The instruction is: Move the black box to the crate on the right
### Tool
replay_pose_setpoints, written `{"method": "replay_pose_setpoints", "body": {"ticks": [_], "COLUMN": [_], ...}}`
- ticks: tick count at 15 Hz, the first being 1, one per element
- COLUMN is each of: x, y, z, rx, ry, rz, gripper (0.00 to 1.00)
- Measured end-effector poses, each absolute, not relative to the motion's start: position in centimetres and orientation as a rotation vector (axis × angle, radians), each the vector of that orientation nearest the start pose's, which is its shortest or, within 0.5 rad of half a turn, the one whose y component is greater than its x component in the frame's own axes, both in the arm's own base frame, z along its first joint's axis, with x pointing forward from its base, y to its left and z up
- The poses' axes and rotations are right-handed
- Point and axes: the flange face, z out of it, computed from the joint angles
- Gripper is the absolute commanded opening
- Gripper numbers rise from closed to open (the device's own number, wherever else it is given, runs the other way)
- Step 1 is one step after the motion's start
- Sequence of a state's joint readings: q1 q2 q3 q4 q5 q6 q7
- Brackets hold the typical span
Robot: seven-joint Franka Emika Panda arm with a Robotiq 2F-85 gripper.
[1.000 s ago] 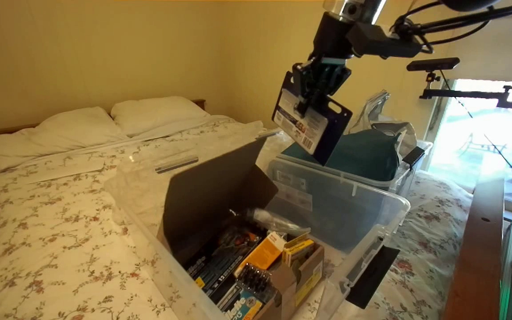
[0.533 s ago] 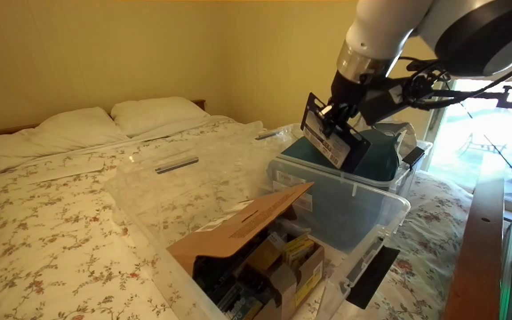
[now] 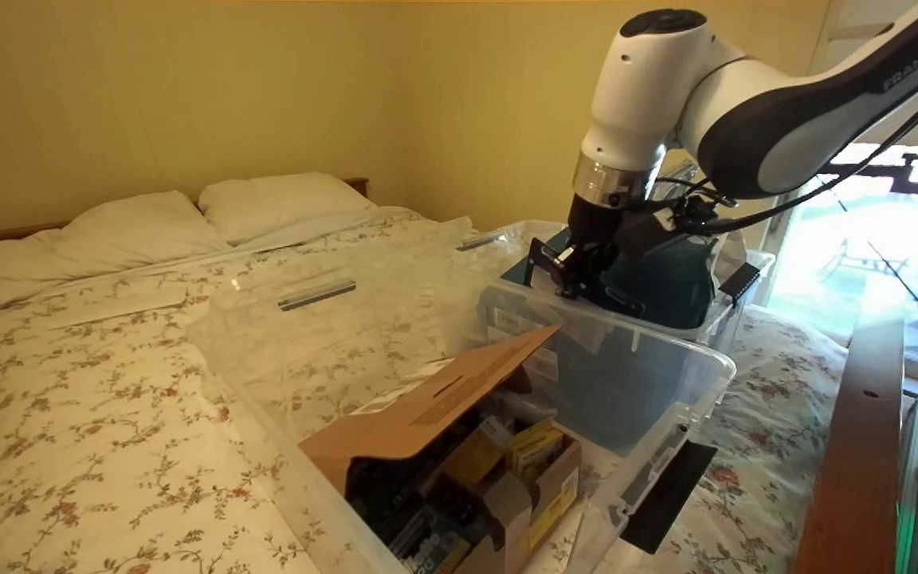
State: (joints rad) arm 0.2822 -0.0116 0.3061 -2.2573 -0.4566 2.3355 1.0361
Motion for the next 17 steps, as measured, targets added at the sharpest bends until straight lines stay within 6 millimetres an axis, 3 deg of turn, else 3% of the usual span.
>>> {"method": "replay_pose_setpoints", "body": {"ticks": [4,7,9,13,15,17], "x": [46.4,46.2,45.3,41.3,39.6,38.2], "y": [26.2,26.4,28.9,34.6,36.4,38.1], "z": [36.9,38.0,42.0,51.0,53.1,53.0], "rx": [-3.165,-3.125,-3.031,-2.831,-2.793,-2.789], "ry": [0.341,0.429,0.448,0.430,0.375,0.243], "rz": [-0.304,-0.317,-0.407,-0.610,-0.656,-0.649], "gripper": [0.88,1.00,1.00,1.00,1.00,1.00]}}
